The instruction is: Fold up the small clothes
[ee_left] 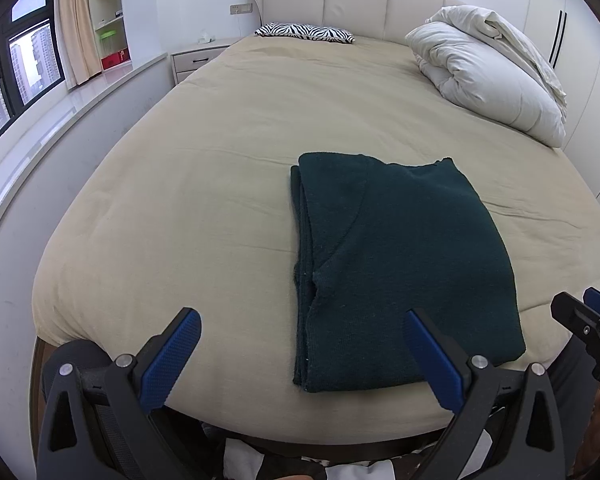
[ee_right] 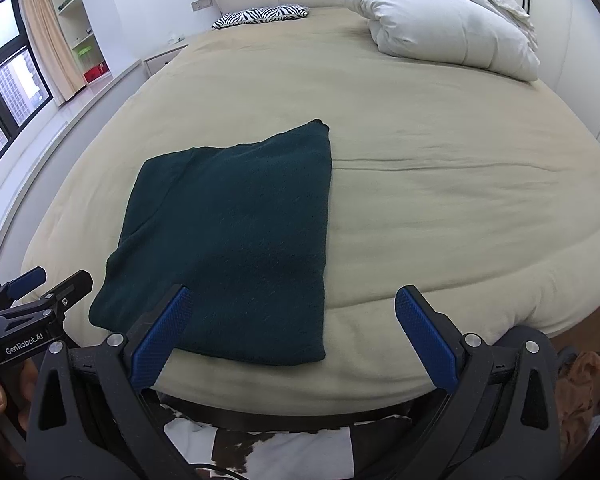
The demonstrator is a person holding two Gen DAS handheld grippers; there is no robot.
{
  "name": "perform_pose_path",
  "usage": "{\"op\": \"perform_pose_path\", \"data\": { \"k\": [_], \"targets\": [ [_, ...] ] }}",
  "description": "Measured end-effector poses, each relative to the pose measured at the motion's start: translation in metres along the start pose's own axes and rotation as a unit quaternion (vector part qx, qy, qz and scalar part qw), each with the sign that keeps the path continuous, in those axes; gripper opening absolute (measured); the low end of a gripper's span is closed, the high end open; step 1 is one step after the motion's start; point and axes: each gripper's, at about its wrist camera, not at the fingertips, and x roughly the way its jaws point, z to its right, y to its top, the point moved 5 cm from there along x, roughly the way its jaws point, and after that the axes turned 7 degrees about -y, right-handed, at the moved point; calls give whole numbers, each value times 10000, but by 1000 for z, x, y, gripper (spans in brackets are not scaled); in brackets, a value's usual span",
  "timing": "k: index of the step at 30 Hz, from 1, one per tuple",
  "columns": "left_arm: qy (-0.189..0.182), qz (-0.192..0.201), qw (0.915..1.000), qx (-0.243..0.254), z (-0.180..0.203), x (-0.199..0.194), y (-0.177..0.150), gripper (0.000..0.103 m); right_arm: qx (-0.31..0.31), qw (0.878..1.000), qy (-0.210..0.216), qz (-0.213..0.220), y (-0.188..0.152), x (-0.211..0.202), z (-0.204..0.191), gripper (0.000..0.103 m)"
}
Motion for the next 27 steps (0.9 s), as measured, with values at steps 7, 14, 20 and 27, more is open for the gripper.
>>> {"op": "perform_pose_path", "data": {
  "k": [7, 14, 20, 27],
  "targets": [
    [9, 5, 10000, 1, -1, 0, 0, 103, -3, 10000, 4, -9, -1, 1, -2, 103],
    [23, 2, 10000, 8, -2, 0, 0, 103, 2, 10000, 5, -12, -1, 1, -3, 103],
    [23, 3, 10000, 9, -2, 0, 0, 103, -17, 10000, 16, -15, -1, 4, -4, 103],
    [31, 5, 10000, 24, -2, 0, 1, 103, -5, 10000, 26, -27, -2, 6, -6, 103]
  ]
}}
